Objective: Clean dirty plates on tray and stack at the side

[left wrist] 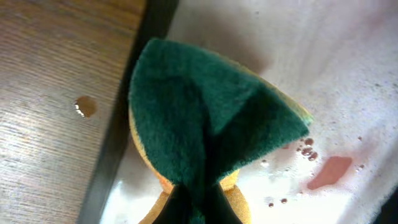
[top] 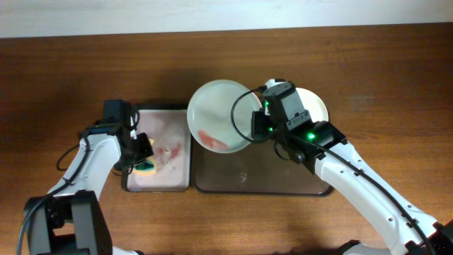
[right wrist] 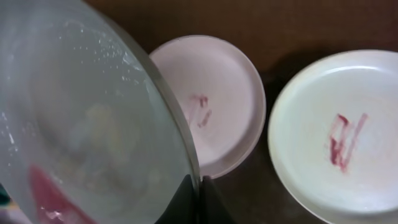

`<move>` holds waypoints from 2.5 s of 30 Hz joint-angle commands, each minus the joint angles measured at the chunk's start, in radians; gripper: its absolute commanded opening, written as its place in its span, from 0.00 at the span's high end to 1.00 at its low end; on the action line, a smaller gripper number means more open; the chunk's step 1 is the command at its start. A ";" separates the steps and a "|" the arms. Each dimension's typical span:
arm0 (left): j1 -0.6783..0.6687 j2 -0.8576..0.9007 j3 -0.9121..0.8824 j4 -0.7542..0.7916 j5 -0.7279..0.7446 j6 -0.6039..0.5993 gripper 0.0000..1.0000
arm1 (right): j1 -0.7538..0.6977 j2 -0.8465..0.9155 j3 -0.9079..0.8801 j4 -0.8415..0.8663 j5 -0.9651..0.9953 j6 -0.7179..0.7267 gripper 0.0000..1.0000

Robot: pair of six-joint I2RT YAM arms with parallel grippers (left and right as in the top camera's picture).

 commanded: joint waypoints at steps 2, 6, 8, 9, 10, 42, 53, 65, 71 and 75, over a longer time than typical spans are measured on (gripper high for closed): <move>0.010 0.006 -0.001 0.006 -0.011 -0.024 1.00 | 0.027 0.046 0.037 0.041 -0.027 0.040 0.96; 0.010 0.006 -0.001 0.006 -0.011 -0.024 1.00 | 0.069 0.120 0.148 0.049 0.011 0.041 0.96; 0.010 0.006 -0.001 0.006 -0.011 -0.024 1.00 | 0.107 0.174 0.211 0.050 0.100 0.041 0.96; 0.010 0.006 -0.001 0.006 -0.011 -0.024 1.00 | 0.125 0.195 0.225 0.055 0.140 0.041 0.96; 0.010 0.006 -0.001 0.006 -0.011 -0.024 1.00 | 0.154 0.227 0.236 0.080 0.195 0.041 0.96; 0.010 0.006 -0.001 0.018 -0.007 -0.032 1.00 | 0.444 0.402 0.236 0.332 0.779 -0.383 0.96; 0.010 0.006 -0.001 0.024 -0.007 -0.032 1.00 | 0.002 0.132 0.250 -0.219 0.041 0.030 0.96; 0.010 0.006 -0.001 0.028 -0.008 -0.032 1.00 | -0.382 0.132 0.172 -0.649 -0.104 -0.034 0.96; 0.010 0.006 -0.001 0.028 -0.007 -0.031 1.00 | -0.830 0.135 0.172 -0.613 -0.140 -0.034 0.96; 0.010 0.006 -0.001 0.028 -0.007 -0.031 1.00 | -1.068 0.180 0.157 -0.576 -0.086 -0.035 0.96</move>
